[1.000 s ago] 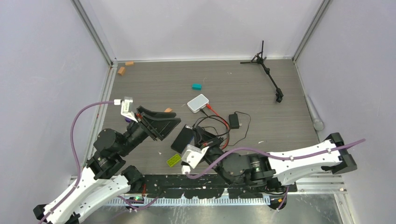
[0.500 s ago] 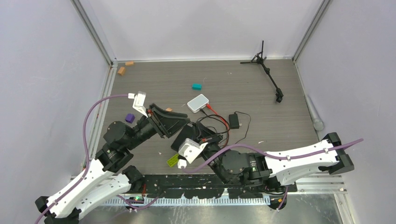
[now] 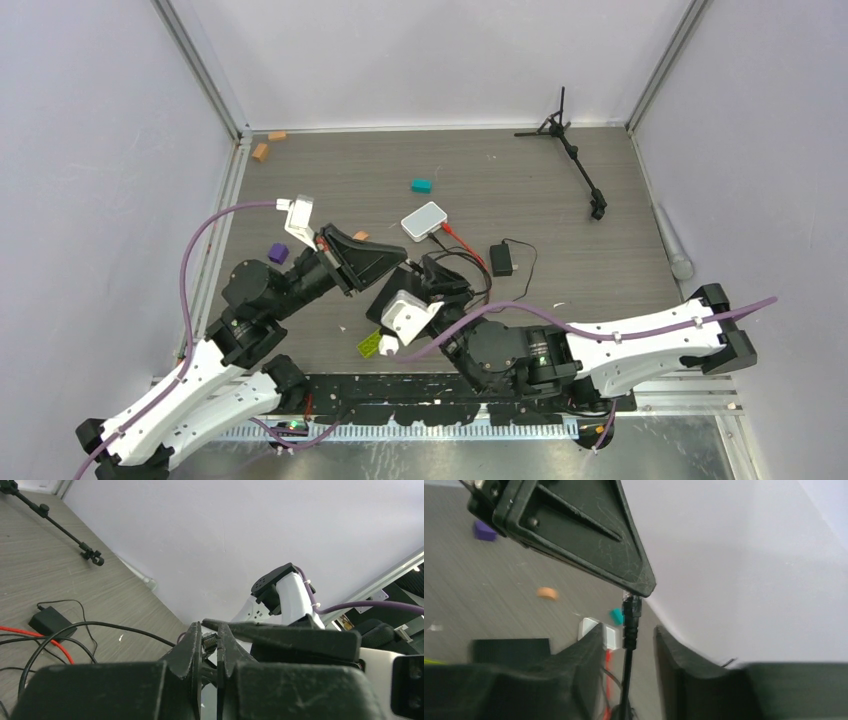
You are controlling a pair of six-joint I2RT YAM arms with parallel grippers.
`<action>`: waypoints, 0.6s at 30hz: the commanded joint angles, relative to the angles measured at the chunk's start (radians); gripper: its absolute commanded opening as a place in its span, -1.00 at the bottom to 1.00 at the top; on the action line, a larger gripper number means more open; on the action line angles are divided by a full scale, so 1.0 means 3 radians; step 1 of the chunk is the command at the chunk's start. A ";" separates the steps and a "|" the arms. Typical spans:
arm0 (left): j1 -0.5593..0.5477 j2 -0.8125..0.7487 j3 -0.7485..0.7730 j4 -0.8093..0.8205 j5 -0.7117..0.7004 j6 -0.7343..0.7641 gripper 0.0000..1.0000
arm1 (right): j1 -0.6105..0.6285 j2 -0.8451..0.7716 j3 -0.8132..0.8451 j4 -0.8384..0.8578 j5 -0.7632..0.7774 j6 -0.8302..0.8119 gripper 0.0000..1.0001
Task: Insert the plug into the switch port
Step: Pick up the connector from the center of the board.
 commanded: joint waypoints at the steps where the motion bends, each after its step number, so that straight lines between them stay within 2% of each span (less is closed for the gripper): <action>1: -0.0009 -0.0087 -0.0020 0.0029 -0.0020 0.0123 -1.00 | -0.0121 -0.0271 0.0392 -0.0922 -0.0443 0.1184 0.30; 3: -0.0010 -0.0142 -0.0038 0.0026 0.0033 0.0229 -1.00 | -0.0413 -0.0484 0.0453 -0.1439 -0.1097 0.1846 0.40; 5: -0.0008 -0.0191 -0.0050 -0.0017 0.0050 0.0331 -1.00 | -0.0908 -0.0652 0.0497 -0.1849 -0.1981 0.2409 0.43; 7: -0.0008 -0.0219 -0.0076 -0.0006 0.0167 0.0442 -1.00 | -0.1525 -0.0766 0.0448 -0.2022 -0.3103 0.2845 0.43; 10: -0.0005 -0.0211 -0.0144 0.0188 0.0484 0.0553 -1.00 | -0.2004 -0.0772 0.0399 -0.2075 -0.4242 0.3187 0.43; 12: -0.0006 -0.0183 -0.0173 0.0299 0.0669 0.0589 -1.00 | -0.2125 -0.0729 0.0341 -0.1986 -0.4701 0.3329 0.33; 14: -0.0005 -0.0160 -0.0206 0.0398 0.0824 0.0604 -1.00 | -0.2149 -0.0746 0.0187 -0.1706 -0.4955 0.3475 0.23; 18: -0.0007 -0.0201 -0.0234 0.0420 0.0907 0.0694 -1.00 | -0.2157 -0.0798 0.0025 -0.1387 -0.5288 0.3639 0.24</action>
